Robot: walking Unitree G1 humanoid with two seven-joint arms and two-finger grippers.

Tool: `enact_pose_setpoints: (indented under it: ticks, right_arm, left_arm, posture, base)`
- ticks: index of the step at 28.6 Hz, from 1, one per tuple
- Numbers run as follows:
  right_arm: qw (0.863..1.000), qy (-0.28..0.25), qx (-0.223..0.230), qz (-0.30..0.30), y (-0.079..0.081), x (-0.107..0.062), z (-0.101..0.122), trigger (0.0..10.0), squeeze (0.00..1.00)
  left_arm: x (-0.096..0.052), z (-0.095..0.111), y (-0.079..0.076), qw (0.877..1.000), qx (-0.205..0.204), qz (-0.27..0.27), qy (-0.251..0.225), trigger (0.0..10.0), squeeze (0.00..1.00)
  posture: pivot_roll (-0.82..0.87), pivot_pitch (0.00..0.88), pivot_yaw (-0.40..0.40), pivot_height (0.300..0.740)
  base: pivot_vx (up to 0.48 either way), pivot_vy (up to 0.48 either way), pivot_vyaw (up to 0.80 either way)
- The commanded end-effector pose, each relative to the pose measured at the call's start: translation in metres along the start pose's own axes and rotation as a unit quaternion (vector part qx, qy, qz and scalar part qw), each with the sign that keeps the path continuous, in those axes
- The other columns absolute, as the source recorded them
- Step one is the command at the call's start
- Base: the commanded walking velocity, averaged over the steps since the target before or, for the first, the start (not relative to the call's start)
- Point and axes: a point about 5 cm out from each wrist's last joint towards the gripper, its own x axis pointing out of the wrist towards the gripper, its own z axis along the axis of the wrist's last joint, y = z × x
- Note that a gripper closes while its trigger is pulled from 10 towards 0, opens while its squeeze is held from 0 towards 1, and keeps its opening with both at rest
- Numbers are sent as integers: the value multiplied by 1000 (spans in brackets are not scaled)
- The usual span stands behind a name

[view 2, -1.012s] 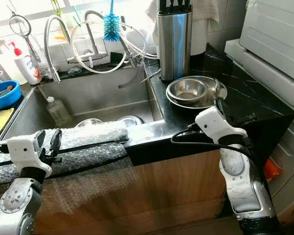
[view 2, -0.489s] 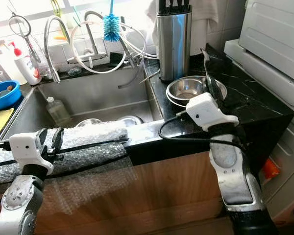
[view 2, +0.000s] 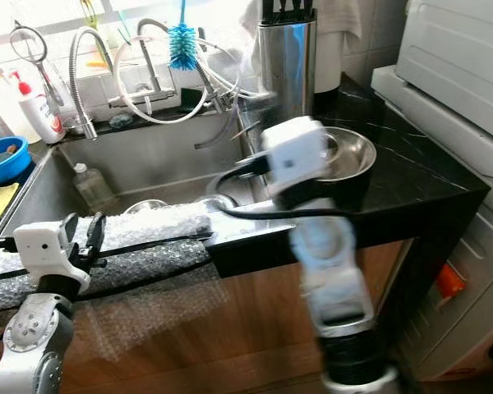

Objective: Kitchen organization

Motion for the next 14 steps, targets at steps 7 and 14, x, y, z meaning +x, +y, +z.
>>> enact_pose_setpoints:
  ticks: [7, 14]
  right_arm:
    - [993, 26, 109, 32, 11, -10, -14, 10000, 0]
    - [969, 57, 232, 54, 8, -26, -31, 10000, 0]
  left_arm:
    - [1, 3, 4, 1000, 25, 2, -9, 10000, 0]
    - [3, 6, -2, 999, 38, -13, -17, 10000, 0]
  posture:
    - [-90, 0, 128, 740]
    - [-91, 0, 126, 740]
  base:
    - [0, 0, 0]
    - [0, 0, 0]
